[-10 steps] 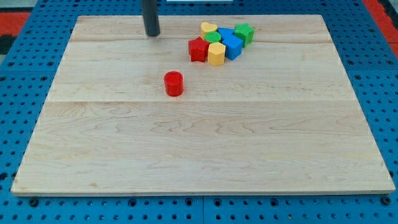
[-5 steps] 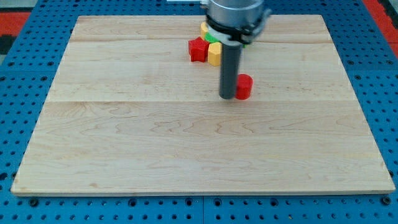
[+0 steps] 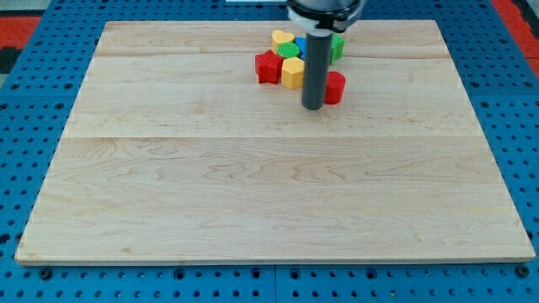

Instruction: Move the red circle top top center of the board

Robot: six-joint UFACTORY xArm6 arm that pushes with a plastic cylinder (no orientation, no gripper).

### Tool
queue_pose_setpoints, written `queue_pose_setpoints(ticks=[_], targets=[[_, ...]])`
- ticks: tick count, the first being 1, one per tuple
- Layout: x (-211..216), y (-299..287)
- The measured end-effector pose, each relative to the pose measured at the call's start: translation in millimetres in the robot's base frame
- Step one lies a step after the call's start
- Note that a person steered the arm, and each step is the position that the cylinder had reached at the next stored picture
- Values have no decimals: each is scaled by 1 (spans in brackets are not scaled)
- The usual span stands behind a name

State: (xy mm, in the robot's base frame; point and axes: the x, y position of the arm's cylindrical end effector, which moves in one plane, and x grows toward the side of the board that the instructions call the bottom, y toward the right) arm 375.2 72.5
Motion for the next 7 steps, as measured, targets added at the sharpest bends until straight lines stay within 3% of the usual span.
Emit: queue_pose_setpoints(ticks=[3,4,5,6,7], targets=[[-83,108],[-86,120],[-44,152],[-71,114],[-73,110]])
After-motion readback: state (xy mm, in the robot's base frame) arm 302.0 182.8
